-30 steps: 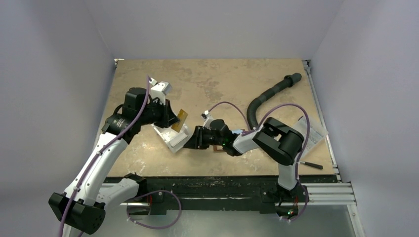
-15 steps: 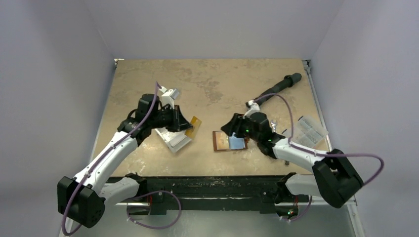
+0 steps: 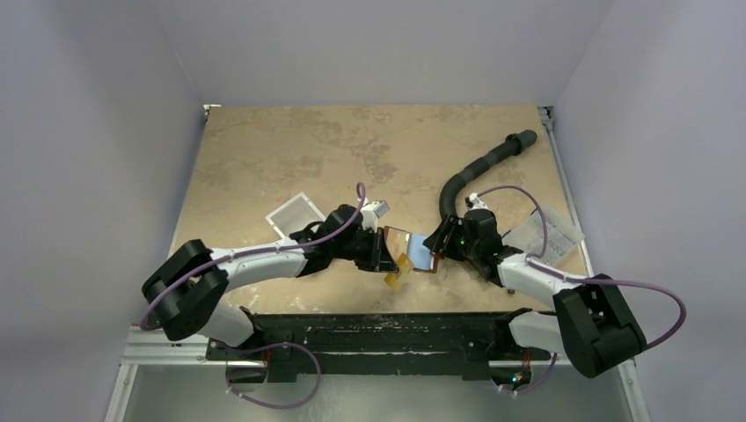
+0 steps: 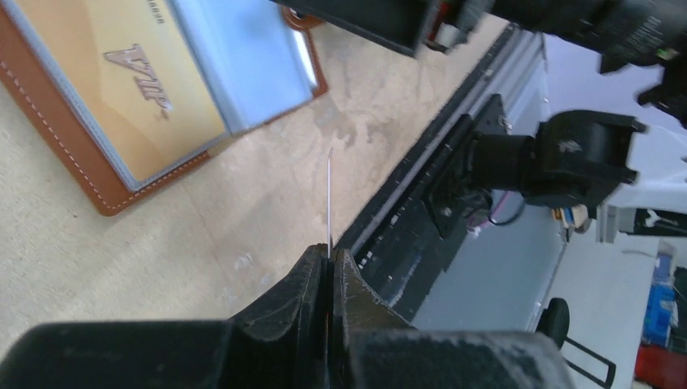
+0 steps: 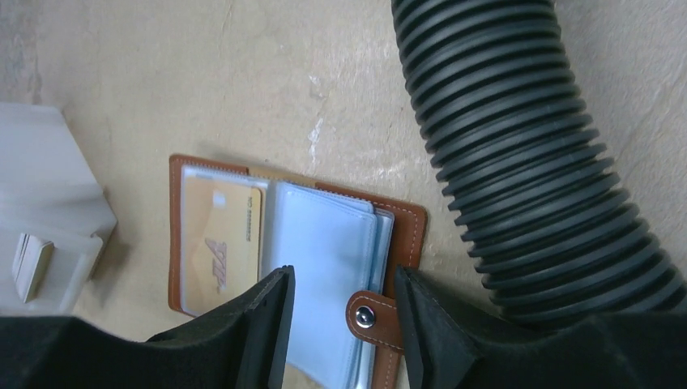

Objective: Put the credit cards into the card holder
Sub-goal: Insert the credit card into the card holder.

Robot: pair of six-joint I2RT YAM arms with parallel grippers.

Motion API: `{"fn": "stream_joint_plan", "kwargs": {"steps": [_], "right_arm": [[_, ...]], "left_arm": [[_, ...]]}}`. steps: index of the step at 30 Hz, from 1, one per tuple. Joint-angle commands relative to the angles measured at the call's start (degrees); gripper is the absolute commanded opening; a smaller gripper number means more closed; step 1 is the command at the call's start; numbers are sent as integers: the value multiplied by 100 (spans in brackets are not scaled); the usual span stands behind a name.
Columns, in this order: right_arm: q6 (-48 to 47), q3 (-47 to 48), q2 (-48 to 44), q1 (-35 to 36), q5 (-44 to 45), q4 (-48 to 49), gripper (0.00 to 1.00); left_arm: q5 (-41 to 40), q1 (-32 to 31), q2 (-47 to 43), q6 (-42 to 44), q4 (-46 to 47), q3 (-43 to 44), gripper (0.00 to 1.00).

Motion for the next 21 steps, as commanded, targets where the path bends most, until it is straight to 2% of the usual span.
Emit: {"fn": "stream_joint_plan", "kwargs": {"steps": [1, 7, 12, 21], "right_arm": [[151, -206, -168, -11, -247, 184, 56], [89, -184, -84, -8, -147, 104, 56], [21, -167, -117, -8, -50, 44, 55], [-105, -120, -39, -14, -64, 44, 54]], "left_arm": [[-555, -47, 452, -364, 754, 283, 0], [-663, 2, 1195, -128, 363, 815, 0], [-249, 225, 1602, -78, 340, 1036, 0], [108, 584, 1911, 50, 317, 1170, 0]]}}
